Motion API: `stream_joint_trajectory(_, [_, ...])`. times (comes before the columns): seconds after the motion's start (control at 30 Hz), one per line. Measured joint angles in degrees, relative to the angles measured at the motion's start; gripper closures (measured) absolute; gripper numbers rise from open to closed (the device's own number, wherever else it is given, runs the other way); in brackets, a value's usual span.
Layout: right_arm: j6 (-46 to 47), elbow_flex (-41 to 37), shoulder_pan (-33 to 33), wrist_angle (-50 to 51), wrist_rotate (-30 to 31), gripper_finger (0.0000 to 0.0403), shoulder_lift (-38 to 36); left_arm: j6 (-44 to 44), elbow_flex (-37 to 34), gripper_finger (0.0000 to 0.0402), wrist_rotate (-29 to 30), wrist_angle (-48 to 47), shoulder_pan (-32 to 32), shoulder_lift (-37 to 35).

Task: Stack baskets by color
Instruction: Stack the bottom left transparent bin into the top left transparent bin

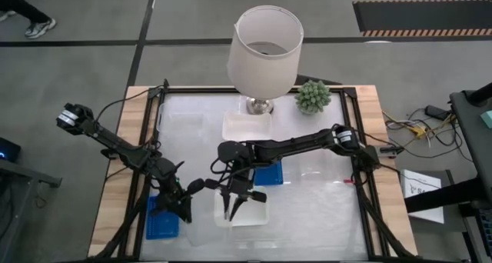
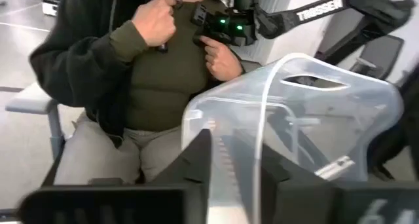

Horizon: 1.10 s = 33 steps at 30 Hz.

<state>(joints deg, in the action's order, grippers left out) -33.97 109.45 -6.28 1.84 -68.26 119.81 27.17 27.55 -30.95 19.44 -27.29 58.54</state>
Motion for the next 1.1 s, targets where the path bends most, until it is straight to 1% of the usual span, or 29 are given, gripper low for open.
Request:
stream_joint_trajectory(0.07, [-0.17,-0.04,-0.01,0.25,-0.99,0.0382,0.00,-0.58,0.00,0.0401,-0.07,0.05,0.22,-0.04])
stream_joint_trajectory(0.1, [-0.31,-0.07,0.03,0.33,-1.31,0.0386,0.00,-1.41,0.00,0.0401,-0.16,0.13,0.38,-0.06])
stream_joint_trajectory(0.2, [-0.35,-0.07,0.04,0.03,-1.47,0.0388,0.00,-4.13,0.00,0.0400,-0.57,1.36,0.95,-0.07])
stream_joint_trajectory(0.3, [-0.35,-0.07,0.06,-0.01,-1.27,0.0388,0.00,-5.34,0.00,0.0386,-0.50,1.55,1.20,-0.07])
stream_joint_trajectory(0.4, [-0.33,-0.07,0.06,0.01,-0.83,0.0389,-0.02,-5.73,0.00,0.0354,0.10,2.21,1.37,-0.07])
stream_joint_trajectory(0.5, [-1.06,-0.07,0.30,1.06,-0.68,0.0390,-0.11,-5.82,0.00,0.0314,2.37,2.00,1.35,-0.23])
stream_joint_trajectory(0.63, [-1.01,-0.07,0.53,1.78,0.01,0.0390,-0.11,-5.85,0.00,0.0266,5.54,-1.74,1.35,-1.28])
stream_joint_trajectory(0.77, [-1.20,-0.07,0.98,4.41,1.76,0.0390,-0.58,-6.88,0.15,0.0235,9.39,-8.19,1.37,-4.16])
stream_joint_trajectory(0.83, [-1.43,-0.07,1.04,6.08,3.03,0.0390,-1.22,-7.36,0.15,0.0227,13.09,-10.91,1.37,-6.37])
stream_joint_trajectory(0.97, [-4.23,-0.07,1.04,10.86,6.64,0.0390,-3.26,-7.27,0.15,0.0223,21.13,-15.74,1.37,-11.23])
stream_joint_trajectory(1.1, [-6.60,-0.07,1.04,16.92,13.08,0.0390,-5.56,-7.01,0.15,0.0223,29.23,-21.29,1.35,-16.57])
